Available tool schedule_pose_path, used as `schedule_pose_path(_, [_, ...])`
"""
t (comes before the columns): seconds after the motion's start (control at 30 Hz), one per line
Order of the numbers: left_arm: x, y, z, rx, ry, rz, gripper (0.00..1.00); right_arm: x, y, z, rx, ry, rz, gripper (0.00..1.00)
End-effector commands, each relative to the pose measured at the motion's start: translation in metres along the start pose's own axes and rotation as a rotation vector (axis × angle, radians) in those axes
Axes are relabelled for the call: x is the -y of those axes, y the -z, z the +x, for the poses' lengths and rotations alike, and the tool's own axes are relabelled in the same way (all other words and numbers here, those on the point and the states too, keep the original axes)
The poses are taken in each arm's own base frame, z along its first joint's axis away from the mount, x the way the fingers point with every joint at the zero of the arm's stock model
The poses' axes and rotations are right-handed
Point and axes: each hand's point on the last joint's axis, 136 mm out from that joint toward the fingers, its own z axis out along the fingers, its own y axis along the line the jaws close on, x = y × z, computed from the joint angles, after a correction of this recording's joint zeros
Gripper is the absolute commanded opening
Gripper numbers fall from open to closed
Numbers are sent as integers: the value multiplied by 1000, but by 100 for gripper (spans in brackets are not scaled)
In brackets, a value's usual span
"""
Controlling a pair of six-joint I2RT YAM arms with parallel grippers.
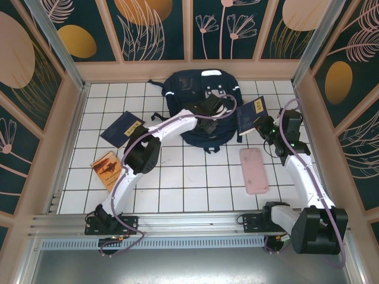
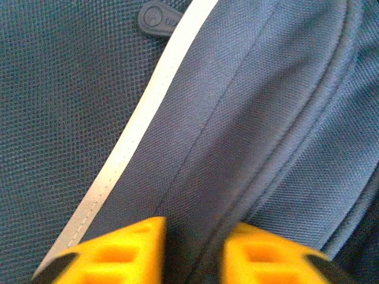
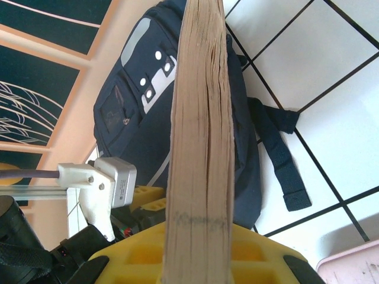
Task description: Pack the student bag
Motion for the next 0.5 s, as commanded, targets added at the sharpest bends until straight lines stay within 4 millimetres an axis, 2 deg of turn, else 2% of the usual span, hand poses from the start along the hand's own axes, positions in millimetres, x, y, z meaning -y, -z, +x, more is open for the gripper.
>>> schedule_pose_path(0.0, [-44,24,-26,86,59,-157,16,-9,6,-4,19,4,-46,6])
schedule_pose_path(0.17, [-61,73,-55,240,129,-205,2,-6,6,5,-20,5,-40,6])
schedule_pose_path(0.3, [-74,113,-68,339,184,-245,1,-9,7,19,-94,11,-65,6])
schedule_pose_path(0.47, [-83,157,-80,438,250,-255,0,-28,11,46,-230,14,-175,7])
